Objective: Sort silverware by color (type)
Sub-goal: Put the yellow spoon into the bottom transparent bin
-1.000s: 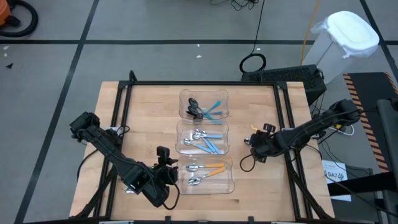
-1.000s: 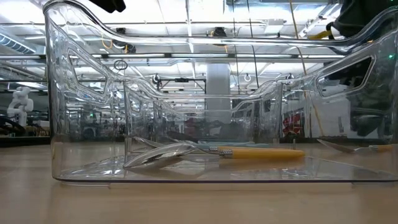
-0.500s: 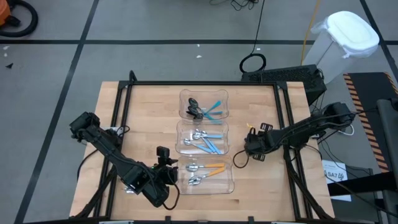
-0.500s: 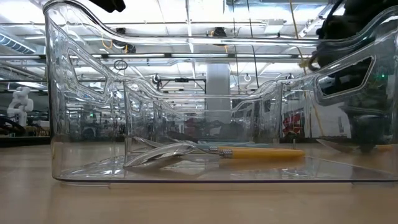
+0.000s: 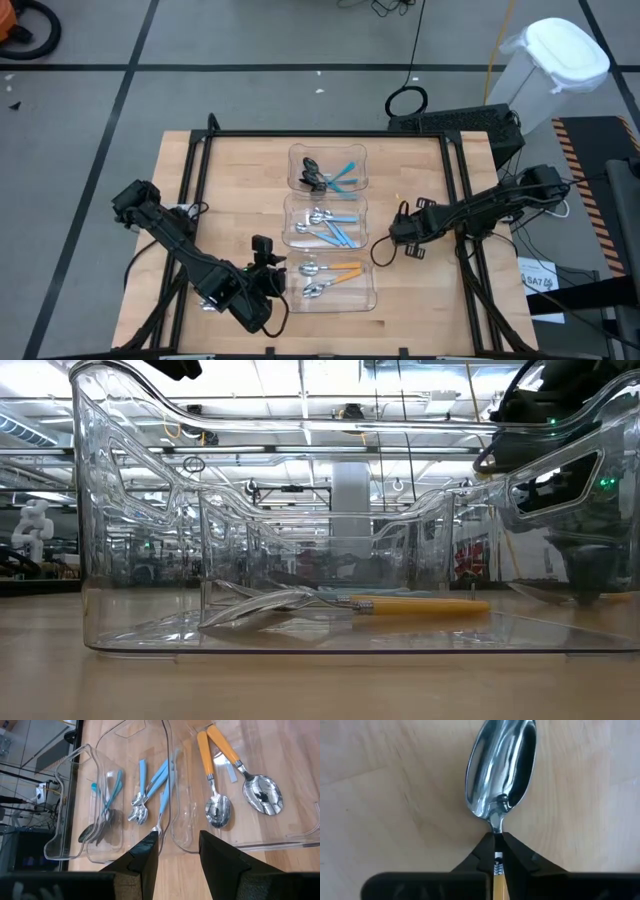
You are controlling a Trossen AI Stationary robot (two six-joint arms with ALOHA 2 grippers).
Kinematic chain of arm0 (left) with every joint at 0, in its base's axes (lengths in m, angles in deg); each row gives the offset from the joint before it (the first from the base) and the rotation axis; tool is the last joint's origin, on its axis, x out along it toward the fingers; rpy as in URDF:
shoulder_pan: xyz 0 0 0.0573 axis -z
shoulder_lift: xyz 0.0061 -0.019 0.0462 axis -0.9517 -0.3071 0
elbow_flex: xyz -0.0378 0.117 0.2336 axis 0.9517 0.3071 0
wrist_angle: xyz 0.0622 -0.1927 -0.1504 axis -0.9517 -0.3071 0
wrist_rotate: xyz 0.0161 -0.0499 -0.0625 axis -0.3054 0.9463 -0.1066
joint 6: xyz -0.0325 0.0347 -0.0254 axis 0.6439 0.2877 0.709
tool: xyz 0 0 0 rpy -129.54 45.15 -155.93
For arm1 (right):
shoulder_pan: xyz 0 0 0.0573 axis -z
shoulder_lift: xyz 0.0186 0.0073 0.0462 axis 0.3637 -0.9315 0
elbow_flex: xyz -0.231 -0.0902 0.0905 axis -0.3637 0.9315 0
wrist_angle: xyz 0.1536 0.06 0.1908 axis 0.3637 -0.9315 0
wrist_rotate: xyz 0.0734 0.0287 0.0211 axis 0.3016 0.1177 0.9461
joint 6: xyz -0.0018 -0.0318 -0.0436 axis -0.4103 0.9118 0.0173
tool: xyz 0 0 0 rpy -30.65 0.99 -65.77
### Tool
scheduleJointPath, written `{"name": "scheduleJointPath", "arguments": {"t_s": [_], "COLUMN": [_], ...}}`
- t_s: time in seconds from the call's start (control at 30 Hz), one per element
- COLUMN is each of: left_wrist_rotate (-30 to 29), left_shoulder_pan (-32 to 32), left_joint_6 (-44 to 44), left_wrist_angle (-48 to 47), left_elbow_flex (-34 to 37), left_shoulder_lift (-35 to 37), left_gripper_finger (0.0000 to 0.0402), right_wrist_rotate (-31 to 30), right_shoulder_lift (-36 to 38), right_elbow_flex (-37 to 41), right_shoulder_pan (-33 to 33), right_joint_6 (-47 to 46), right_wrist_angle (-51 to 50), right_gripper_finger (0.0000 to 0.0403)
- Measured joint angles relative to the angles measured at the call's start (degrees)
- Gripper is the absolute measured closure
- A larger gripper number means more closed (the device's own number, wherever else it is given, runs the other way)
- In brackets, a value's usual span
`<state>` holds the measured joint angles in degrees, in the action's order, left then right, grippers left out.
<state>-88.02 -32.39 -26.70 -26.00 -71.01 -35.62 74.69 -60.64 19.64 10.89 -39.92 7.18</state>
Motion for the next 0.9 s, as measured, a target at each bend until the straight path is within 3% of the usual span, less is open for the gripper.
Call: {"name": "scheduleJointPath", "arguments": {"t_s": [0.9], "left_wrist_rotate": [0.0], "left_shoulder_pan": [0.0], "left_joint_6": [-0.3], "left_wrist_angle": [0.0], "left_elbow_flex": [0.0], "left_shoulder_lift": [0.0], "left_gripper_finger": [0.0261], "right_wrist_rotate": [-4.7], "right_shoulder_lift": [4.9], "right_elbow_flex": [-6.7], "right_shoulder_pan": [-3.5], "right_joint_6": [1.0], "right_wrist_angle": [0.6], "right_gripper_finger": [0.0402]}}
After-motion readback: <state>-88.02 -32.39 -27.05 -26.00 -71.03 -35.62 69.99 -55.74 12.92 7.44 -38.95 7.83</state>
